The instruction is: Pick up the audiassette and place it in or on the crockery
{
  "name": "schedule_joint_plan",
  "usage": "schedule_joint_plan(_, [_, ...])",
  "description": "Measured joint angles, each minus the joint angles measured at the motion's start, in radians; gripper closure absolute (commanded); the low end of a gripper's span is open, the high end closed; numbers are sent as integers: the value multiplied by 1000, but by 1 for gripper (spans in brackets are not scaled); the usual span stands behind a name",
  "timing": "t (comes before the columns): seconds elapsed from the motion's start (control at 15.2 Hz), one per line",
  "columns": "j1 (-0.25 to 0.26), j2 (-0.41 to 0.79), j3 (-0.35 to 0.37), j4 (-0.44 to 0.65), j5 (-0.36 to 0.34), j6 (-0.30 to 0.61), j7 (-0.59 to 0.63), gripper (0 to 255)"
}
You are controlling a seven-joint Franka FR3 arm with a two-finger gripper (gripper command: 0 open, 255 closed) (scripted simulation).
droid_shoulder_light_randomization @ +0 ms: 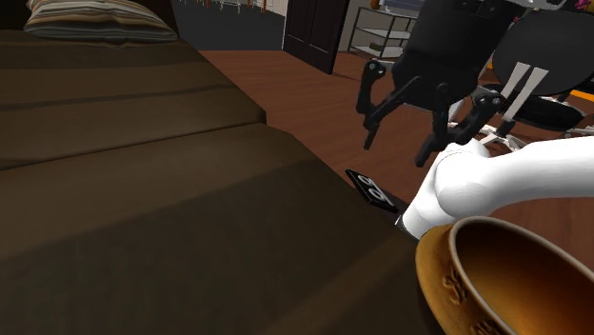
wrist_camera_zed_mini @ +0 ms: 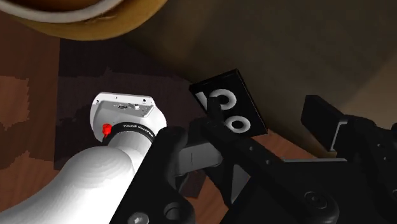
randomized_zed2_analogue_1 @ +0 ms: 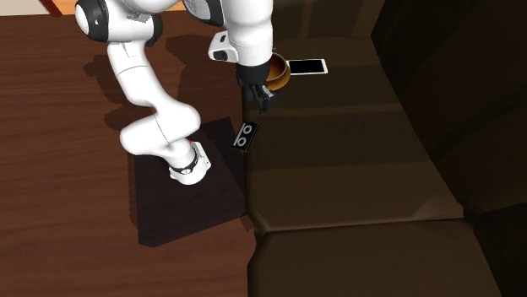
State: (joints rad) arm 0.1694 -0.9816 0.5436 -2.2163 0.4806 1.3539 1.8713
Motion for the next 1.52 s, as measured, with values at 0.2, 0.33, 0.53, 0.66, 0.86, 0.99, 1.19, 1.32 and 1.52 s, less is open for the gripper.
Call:
schedule_joint_plan(0.2, [91,-158,-94,-204,38,116,-141,0])
schedule_joint_plan(0.33, [155,-282,-162,-364,67,203,-250,0])
schedule_joint_plan(0.53, [226,-434,-242,-555,103,303,-384,0])
schedule_joint_plan(0.66, [241,-455,-235,-602,126,341,-408,0])
schedule_joint_plan(0.86, [253,-462,-211,-643,154,380,-419,0])
schedule_joint_plan(0.99, [259,-456,-189,-661,175,406,-422,0])
schedule_joint_plan(1.19, [262,-456,-182,-670,182,415,-424,0])
schedule_joint_plan(1.32, [262,-456,-181,-671,183,416,-424,0])
schedule_joint_plan(1.52, [262,-456,-181,-671,183,416,-424,255])
